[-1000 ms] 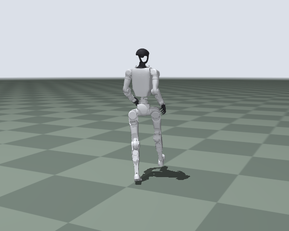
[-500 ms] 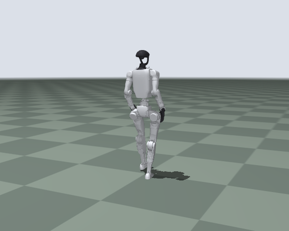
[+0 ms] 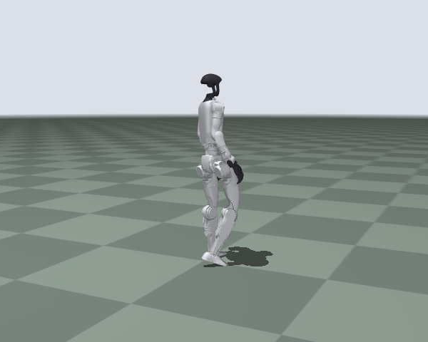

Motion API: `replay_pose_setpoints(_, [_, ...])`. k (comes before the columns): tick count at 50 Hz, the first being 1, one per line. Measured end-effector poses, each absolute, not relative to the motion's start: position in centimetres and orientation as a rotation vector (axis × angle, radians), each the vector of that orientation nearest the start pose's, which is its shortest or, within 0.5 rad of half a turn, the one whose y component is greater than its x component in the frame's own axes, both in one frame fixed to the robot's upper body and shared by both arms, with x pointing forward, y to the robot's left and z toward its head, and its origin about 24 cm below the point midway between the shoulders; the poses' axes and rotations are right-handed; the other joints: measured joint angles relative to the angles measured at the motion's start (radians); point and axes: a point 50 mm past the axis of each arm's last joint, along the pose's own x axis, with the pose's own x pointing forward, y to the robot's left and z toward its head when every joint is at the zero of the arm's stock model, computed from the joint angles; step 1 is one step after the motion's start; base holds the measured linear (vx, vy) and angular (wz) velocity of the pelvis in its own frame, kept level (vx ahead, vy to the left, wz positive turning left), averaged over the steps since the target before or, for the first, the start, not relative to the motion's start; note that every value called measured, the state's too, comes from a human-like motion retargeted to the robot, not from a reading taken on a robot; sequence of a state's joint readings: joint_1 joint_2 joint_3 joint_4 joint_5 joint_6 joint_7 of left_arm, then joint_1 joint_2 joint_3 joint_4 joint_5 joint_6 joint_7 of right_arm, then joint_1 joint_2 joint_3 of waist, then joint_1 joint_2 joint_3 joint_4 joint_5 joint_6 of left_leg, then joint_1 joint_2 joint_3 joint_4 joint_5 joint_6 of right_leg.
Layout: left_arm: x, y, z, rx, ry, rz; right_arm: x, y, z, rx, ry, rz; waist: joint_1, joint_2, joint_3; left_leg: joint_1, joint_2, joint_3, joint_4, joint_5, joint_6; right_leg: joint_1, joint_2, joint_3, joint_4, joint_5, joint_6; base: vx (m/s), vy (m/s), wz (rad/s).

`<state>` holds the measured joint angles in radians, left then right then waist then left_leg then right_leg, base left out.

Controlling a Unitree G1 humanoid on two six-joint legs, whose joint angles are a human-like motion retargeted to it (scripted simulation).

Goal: Walk run

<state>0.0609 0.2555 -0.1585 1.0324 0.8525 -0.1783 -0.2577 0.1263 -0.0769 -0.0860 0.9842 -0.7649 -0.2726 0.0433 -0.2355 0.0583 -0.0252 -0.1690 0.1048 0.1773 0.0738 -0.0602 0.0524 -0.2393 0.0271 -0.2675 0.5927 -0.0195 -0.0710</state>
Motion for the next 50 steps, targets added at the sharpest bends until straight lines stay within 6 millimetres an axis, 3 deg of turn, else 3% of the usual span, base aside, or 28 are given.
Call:
replay_pose_setpoints(5, [6.9, 21.4, -16.4, 0.743, 1.172, -0.715, 8.8, -17.9, -16.1, -0.495, 0.990, 0.329, 0.002, -0.035, -0.014, 0.087, -0.036, 0.142, -0.030, -0.054, -0.001, 0.068, -0.120, -0.277, -0.313, 0.003, 0.009, 0.16, 0.01, -1.42])
replay_pose_setpoints(7, [5.0, 21.9, -16.8, 0.647, 1.264, -0.661, 7.7, -17.7, -16.6, -0.413, 1.051, 0.308, 0.038, -0.044, -0.025, 0.118, -0.033, 0.214, -0.036, -0.079, -0.013, 0.101, -0.102, -0.381, -0.386, -0.052, -0.064, 0.15, -0.09, -2.41])
replay_pose_setpoints(10, [1.4, 22.7, -17.1, 0.478, 1.450, -0.576, 5.8, -17.3, -17.4, -0.294, 1.169, 0.282, 0.092, -0.064, -0.042, 0.151, -0.037, 0.313, -0.038, -0.109, -0.029, 0.164, -0.114, -0.526, -0.447, -0.120, -0.083, 0.10, -0.14, -2.30])
replay_pose_setpoints(12, [-0.8, 23.1, -17.0, 0.354, 1.598, -0.521, 4.8, -17.6, -17.7, -0.232, 1.258, 0.252, 0.057, -0.064, -0.027, 0.176, -0.035, 0.334, -0.040, -0.113, -0.039, 0.105, -0.038, -0.229, -0.432, -0.134, -0.111, 0.08, -0.13, -0.98])
replay_pose_setpoints(15, [-3.8, 23.3, -16.4, 0.198, 1.790, -0.446, 2.8, -18.7, -17.8, -0.172, 1.387, 0.182, -0.033, -0.025, -0.009, 0.185, -0.003, 0.324, -0.027, -0.115, -0.056, 0.093, -0.047, -0.222, -0.393, -0.133, -0.089, 0.10, -0.09, -0.06])
replay_pose_setpoints(17, [-4.7, 22.9, -16.3, 0.139, 1.841, -0.426, 1.7, -19.6, -17.8, -0.142, 1.440, 0.125, -0.077, -0.004, 0.010, 0.192, 0.014, 0.334, -0.008, -0.122, -0.070, 0.094, -0.041, -0.220, -0.384, -0.141, -0.099, 0.11, -0.03, -0.06])
replay_pose_setpoints(21, [-4.1, 21.4, -16.9, 0.156, 1.776, -0.450, -0.6, -20.2, -17.7, -0.044, 1.504, 0.038, -0.077, 0.001, 0.029, 0.180, 0.054, 0.380, 0.108, -0.100, -0.119, 0.115, -0.023, -0.158, -0.413, -0.152, -0.112, 0.14, -0.14, -0.76])
replay_pose_setpoints(25, [-2.1, 20.4, -17.7, 0.289, 1.610, -0.378, -2.8, -19.5, -17.6, 0.083, 1.570, 0.014, -0.062, -0.035, 0.040, 0.036, 0.129, 0.299, 0.453, 0.076, -0.170, 0.135, -0.020, -0.082, -0.468, -0.142, -0.135, 0.09, -0.24, -0.69])
replay_pose_setpoints(28, [-0.2, 20.1, -17.8, 0.349, 1.501, -0.205, -3.4, -19.1, -17.5, 0.107, 1.621, 0.063, -0.099, -0.034, 0.062, -0.105, 0.116, 0.143, 0.679, 0.149, -0.065, 0.146, -0.009, -0.072, -0.483, -0.139, -0.134, 0.08, -0.18, -0.38])
replay_pose_setpoints(31, [1.2, 19.4, -17.9, 0.325, 1.455, -0.045, -3.4, -18.9, -17.6, 0.051, 1.679, 0.153, -0.058, -0.049, 0.079, -0.169, 0.043, 0.037, 0.727, 0.108, -0.101, 0.132, 0.000, 0.024, -0.463, -0.133, -0.133, 0.09, -0.05, -1.53])
replay_pose_setpoints(34, [2.3, 19.1, -17.9, 0.267, 1.425, 0.038, -2.9, -19.0, -17.8, -0.107, 1.694, 0.269, 0.009, -0.074, 0.099, -0.207, -0.103, -0.125, 0.638, 0.078, -0.176, 0.128, 0.007, 0.111, -0.459, -0.120, -0.135, 0.17, -0.07, -2.08])
replay_pose_setpoints(38, [4.2, 19.8, -17.6, 0.253, 1.346, 0.089, 0.2, -19.7, -18.0, -0.431, 1.593, 0.409, 0.058, -0.095, 0.149, -0.248, -0.071, -0.148, 0.431, 0.056, -0.176, 0.129, 0.060, 0.252, -0.457, -0.116, -0.127, 0.22, -0.12, -2.00])
replay_pose_setpoints(40, [4.9, 20.2, -17.5, 0.256, 1.305, 0.085, 2.3, -20.1, -17.9, -0.591, 1.534, 0.471, 0.058, -0.098, 0.177, -0.259, -0.067, -0.217, 0.306, 0.059, -0.151, 0.133, 0.092, 0.306, -0.460, -0.115, -0.122, 0.18, -0.06, -1.91])
replay_pose_setpoints(43, [5.7, 21.3, -17.1, 0.243, 1.243, 0.062, 5.9, -20.1, -17.6, -0.755, 1.438, 0.544, 0.037, -0.124, 0.223, -0.234, -0.129, -0.508, 0.139, 0.114, -0.135, 0.147, 0.133, 0.380, -0.466, -0.113, -0.118, 0.19, -0.05, -2.00])
replay_pose_setpoints(45, [6.2, 22.4, -16.8, 0.238, 1.215, 0.055, 8.3, -19.4, -17.3, -0.794, 1.373, 0.564, 0.028, -0.170, 0.245, -0.229, -0.155, -0.606, 0.094, 0.162, -0.072, 0.146, 0.129, 0.432, -0.457, -0.117, -0.104, 0.03, 0.00, -2.13])
replay_pose_setpoints(47, [6.8, 23.5, -16.5, 0.253, 1.211, 0.049, 10.5, -18.4, -16.9, -0.763, 1.309, 0.550, 0.031, -0.209, 0.257, -0.258, -0.118, -0.443, 0.173, 0.045, -0.014, 0.123, 0.123, 0.488, -0.433, -0.125, -0.080, 0.19, 0.18, -2.23])
replay_pose_setpoints(48, [7.3, 24.1, -16.3, 0.260, 1.214, 0.049, 11.5, -17.8, -16.7, -0.733, 1.275, 0.537, 0.046, -0.225, 0.265, -0.274, -0.069, -0.360, 0.169, 0.046, -0.017, 0.113, 0.128, 0.532, -0.423, -0.125, -0.068, 0.09, 0.26, -1.98])
replay_pose_setpoints(50, [9.0, 25.2, -15.7, 0.284, 1.215, 0.041, 13.6, -16.4, -16.2, -0.650, 1.207, 0.482, 0.008, -0.234, 0.276, -0.285, -0.063, -0.330, 0.181, 0.012, 0.006, 0.081, 0.116, 0.509, -0.431, -0.116, -0.046, 0.01, 0.28, -0.91])
